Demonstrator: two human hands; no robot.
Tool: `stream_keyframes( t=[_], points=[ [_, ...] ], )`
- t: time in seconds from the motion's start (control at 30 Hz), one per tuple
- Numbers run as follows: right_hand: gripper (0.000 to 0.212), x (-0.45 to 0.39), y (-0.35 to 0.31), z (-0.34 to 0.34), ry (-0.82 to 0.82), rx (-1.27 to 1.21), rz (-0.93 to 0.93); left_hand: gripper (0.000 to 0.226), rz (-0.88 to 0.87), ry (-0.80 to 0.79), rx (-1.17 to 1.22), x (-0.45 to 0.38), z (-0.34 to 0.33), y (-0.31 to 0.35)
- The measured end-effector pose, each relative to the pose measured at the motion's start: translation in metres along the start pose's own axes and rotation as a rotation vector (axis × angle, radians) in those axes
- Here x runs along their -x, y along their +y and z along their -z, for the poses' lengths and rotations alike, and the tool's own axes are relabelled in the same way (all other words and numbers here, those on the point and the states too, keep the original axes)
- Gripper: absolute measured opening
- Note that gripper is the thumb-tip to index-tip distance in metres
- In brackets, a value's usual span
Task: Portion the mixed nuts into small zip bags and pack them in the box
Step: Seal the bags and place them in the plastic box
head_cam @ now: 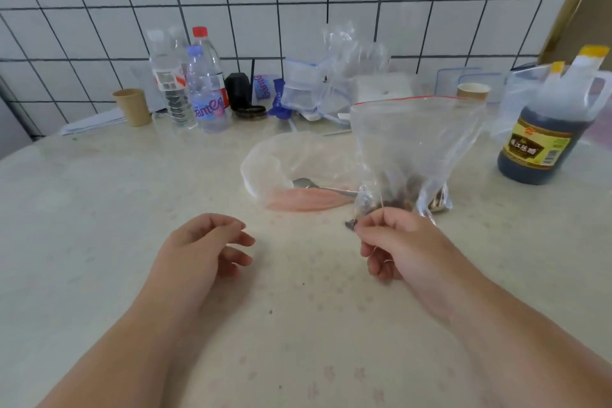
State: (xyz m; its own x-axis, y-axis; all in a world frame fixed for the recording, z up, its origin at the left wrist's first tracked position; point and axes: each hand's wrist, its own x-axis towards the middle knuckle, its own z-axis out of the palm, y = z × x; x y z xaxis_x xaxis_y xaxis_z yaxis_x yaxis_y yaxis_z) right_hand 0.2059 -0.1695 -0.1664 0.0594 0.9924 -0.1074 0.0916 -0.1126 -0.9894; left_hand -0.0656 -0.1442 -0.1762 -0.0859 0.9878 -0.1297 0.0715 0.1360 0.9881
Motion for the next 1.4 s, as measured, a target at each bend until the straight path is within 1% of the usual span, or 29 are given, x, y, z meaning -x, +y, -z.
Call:
stream_keyframes(
  t=[0.1, 0.17, 0.23, 0.3, 0.4, 0.47, 0.53, 0.67, 0.8, 0.9, 0.97, 1.17, 1.3, 1.4],
  points=[
    [0.014, 0.002, 0.005, 0.005, 0.039, -0.064, -0.003, 0.015, 0.022, 0.039, -0.037, 0.002, -0.004, 0.002],
    [0.015, 0.004, 0.004, 0.007, 0.069, -0.105, -0.014, 0.010, 0.020, 0.054, -0.091, 0.003, -0.009, 0.007],
    [0.016, 0.005, 0.000, 0.011, 0.072, -0.126, -0.060, 0.016, 0.049, 0.055, -0.140, 0.004, -0.015, 0.015],
    [0.012, 0.008, -0.009, 0.017, 0.054, -0.126, -0.115, 0.022, 0.102, 0.051, -0.156, 0.005, -0.019, 0.029],
    [0.005, 0.016, -0.026, 0.033, 0.038, -0.111, -0.219, 0.019, 0.188, 0.051, -0.159, 0.015, -0.025, 0.054],
    [0.005, 0.024, -0.038, 0.049, 0.030, -0.093, -0.264, 0.019, 0.244, 0.028, -0.180, 0.026, -0.032, 0.071],
    [0.004, 0.036, -0.051, 0.067, 0.028, -0.062, -0.296, 0.023, 0.285, 0.000, -0.223, 0.039, -0.042, 0.088],
    [0.015, 0.060, -0.071, 0.108, 0.011, -0.032, -0.323, 0.028, 0.295, -0.056, -0.255, 0.062, -0.076, 0.117],
    [0.018, 0.078, -0.082, 0.154, 0.041, -0.030, -0.343, 0.030, 0.294, -0.079, -0.220, 0.076, -0.123, 0.132],
    [0.018, 0.084, -0.086, 0.188, 0.096, -0.039, -0.362, 0.029, 0.299, -0.107, -0.198, 0.078, -0.157, 0.137],
    [0.018, 0.085, -0.088, 0.207, 0.143, -0.056, -0.374, 0.029, 0.296, -0.153, -0.199, 0.074, -0.177, 0.139],
    [0.026, 0.082, -0.072, 0.244, 0.327, -0.112, -0.456, 0.031, 0.323, -0.338, -0.221, 0.044, -0.238, 0.131],
    [0.012, 0.089, -0.064, 0.265, 0.493, -0.155, -0.482, 0.027, 0.327, -0.456, -0.251, 0.024, -0.280, 0.124],
    [0.020, 0.101, -0.054, 0.286, 0.590, -0.156, -0.482, 0.027, 0.304, -0.550, -0.291, 0.014, -0.310, 0.121]
  ],
)
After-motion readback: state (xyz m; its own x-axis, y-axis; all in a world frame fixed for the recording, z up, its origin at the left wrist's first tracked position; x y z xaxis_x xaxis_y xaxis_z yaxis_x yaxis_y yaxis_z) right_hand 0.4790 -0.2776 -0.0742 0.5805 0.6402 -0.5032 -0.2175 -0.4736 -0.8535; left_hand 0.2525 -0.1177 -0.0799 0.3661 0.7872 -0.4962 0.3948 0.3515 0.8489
